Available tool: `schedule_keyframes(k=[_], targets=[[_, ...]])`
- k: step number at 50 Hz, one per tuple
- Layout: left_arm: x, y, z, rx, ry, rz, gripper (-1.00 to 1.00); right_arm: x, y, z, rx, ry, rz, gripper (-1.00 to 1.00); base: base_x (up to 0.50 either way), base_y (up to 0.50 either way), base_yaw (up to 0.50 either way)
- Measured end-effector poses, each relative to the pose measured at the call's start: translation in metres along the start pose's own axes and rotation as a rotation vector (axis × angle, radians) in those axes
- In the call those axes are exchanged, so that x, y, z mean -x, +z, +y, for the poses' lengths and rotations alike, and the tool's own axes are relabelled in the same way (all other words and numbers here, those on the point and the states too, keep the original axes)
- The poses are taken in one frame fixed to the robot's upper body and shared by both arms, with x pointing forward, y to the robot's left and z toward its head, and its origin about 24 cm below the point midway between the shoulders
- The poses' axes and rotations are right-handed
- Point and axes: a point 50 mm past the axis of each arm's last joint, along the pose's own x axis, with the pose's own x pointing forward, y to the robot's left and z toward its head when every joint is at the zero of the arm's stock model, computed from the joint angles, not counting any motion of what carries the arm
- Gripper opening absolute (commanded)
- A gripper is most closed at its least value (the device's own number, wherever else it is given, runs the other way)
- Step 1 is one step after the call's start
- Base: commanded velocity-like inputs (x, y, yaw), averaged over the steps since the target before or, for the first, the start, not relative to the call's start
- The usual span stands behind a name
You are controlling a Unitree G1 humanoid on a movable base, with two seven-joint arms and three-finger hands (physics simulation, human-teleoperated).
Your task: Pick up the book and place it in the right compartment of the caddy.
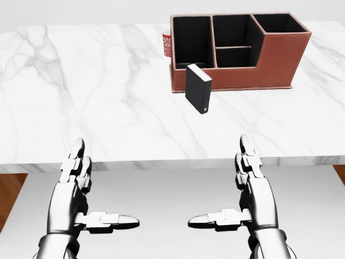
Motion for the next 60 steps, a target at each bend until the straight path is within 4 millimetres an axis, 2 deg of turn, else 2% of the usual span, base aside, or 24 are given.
schedule_keyframes(k=[21,60], targets=[[0.0010,0.0005,0.0031,-0.012,-0.017,-0.008,1.00,0.0037,-0.0045,-0.0010,0.028,0.034,0.004,1.00,0.00,-0.01,0.00],[0.0007,-0.0036,0.0025,-0.019,-0.028,0.003,1.00,0.0060,-0.0080,0.0010,0.046,0.040,0.036,1.00,0.00,-0.26,0.00]])
